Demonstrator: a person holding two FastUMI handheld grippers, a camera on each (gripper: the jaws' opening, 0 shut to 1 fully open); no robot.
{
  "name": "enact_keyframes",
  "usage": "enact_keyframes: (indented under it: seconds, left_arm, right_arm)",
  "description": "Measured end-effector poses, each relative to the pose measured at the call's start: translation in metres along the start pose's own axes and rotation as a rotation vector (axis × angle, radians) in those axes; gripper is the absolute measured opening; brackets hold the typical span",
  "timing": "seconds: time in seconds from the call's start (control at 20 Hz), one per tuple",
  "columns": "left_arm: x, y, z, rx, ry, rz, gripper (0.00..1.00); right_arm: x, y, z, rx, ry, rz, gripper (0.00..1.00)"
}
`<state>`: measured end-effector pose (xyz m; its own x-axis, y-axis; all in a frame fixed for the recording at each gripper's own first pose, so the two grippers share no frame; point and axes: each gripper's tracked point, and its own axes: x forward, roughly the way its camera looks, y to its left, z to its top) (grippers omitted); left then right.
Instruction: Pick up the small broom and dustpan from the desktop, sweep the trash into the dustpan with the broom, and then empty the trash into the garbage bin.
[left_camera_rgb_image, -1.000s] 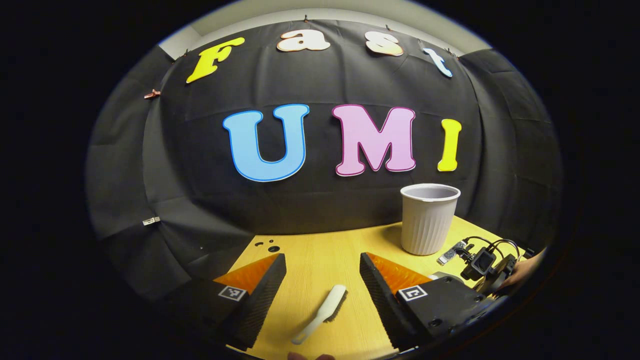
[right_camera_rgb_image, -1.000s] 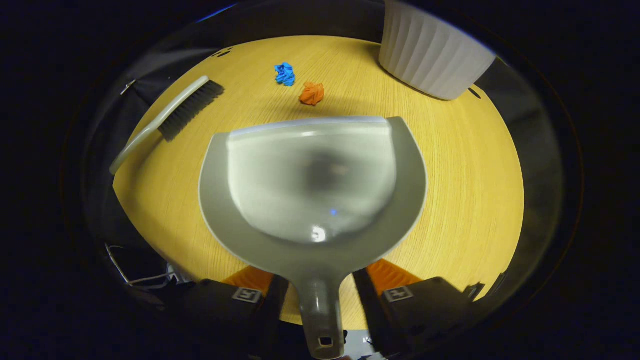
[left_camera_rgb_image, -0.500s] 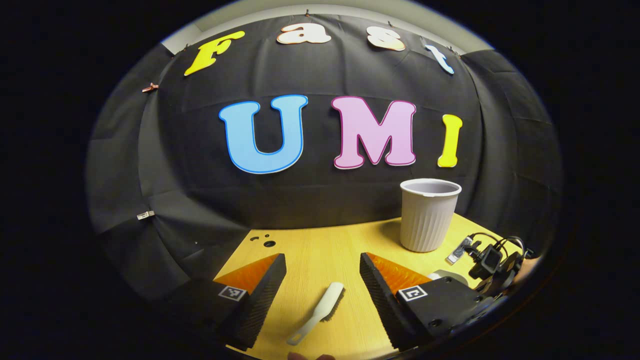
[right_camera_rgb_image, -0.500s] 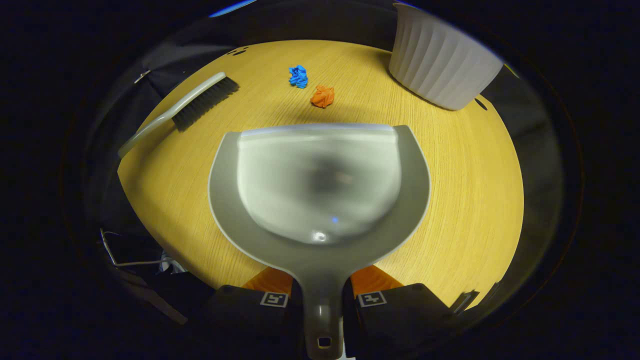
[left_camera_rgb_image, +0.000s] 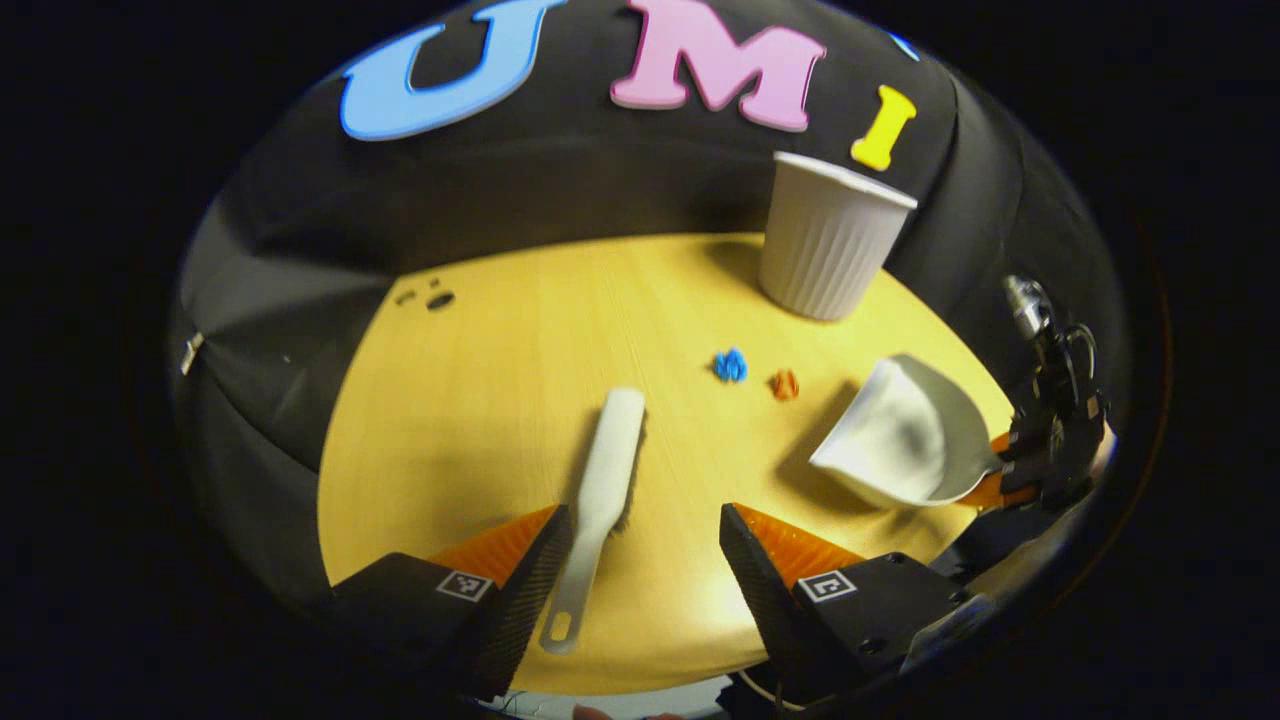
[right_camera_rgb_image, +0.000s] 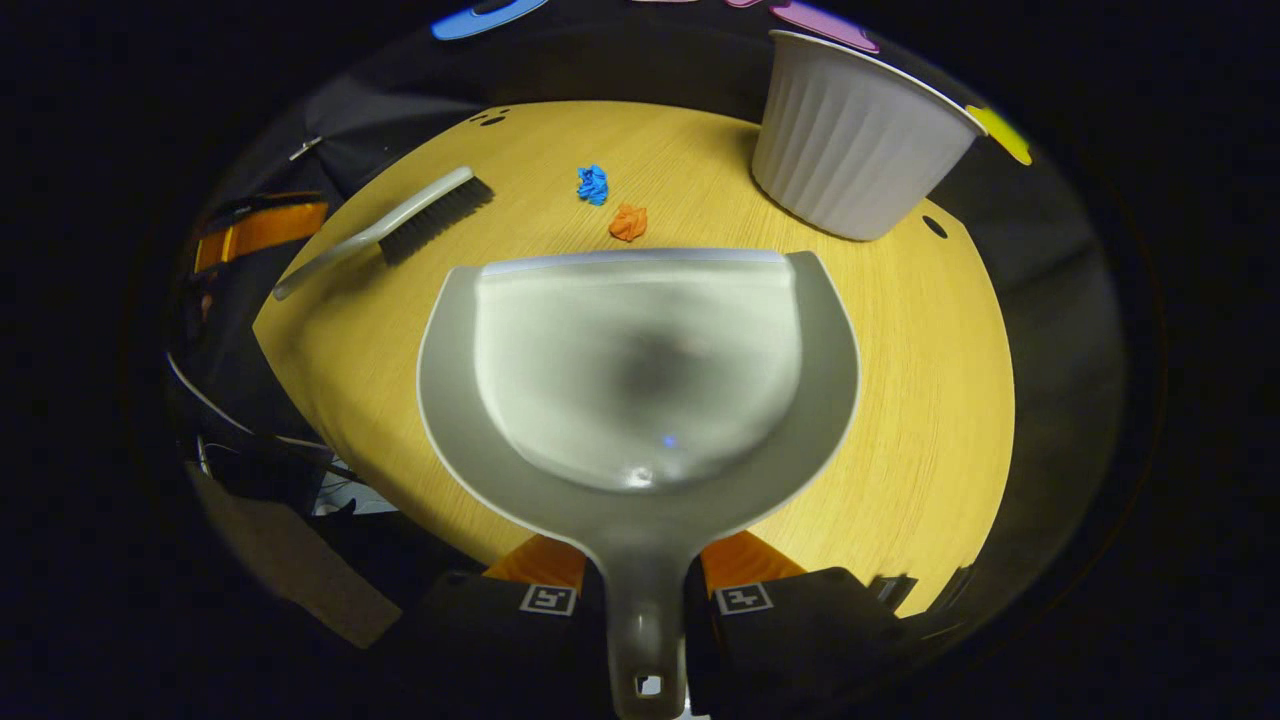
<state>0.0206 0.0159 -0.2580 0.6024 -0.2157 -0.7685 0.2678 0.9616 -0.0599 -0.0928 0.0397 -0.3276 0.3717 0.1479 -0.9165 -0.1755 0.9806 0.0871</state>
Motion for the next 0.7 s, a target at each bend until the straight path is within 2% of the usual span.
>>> enact_keyframes:
  seconds: [0.3,0.5,0.55,0.6,0.7]
  left_arm:
    - [0.052,0.028,-0.034,0.051,0.204,0.012,0.92]
    - [0.073,0.028,-0.045,0.043,0.281,-0.017,0.9]
    - [0.075,0.027,-0.046,0.037,0.297,-0.026,0.9]
    - [0.077,0.026,-0.047,0.036,0.307,-0.029,0.88]
    - [0.08,0.023,-0.049,0.038,0.335,-0.04,0.83]
  right_arm:
    - [0.0,-0.005,-0.013,0.025,0.014,-0.016,0.35]
    - [0.003,-0.005,-0.016,0.036,0.028,-0.015,0.35]
    - [0.002,-0.006,-0.016,0.036,0.031,-0.013,0.31]
    - [0.001,-0.006,-0.015,0.034,0.038,-0.011,0.35]
    - [0.001,-0.007,-0.016,0.025,0.055,-0.008,0.35]
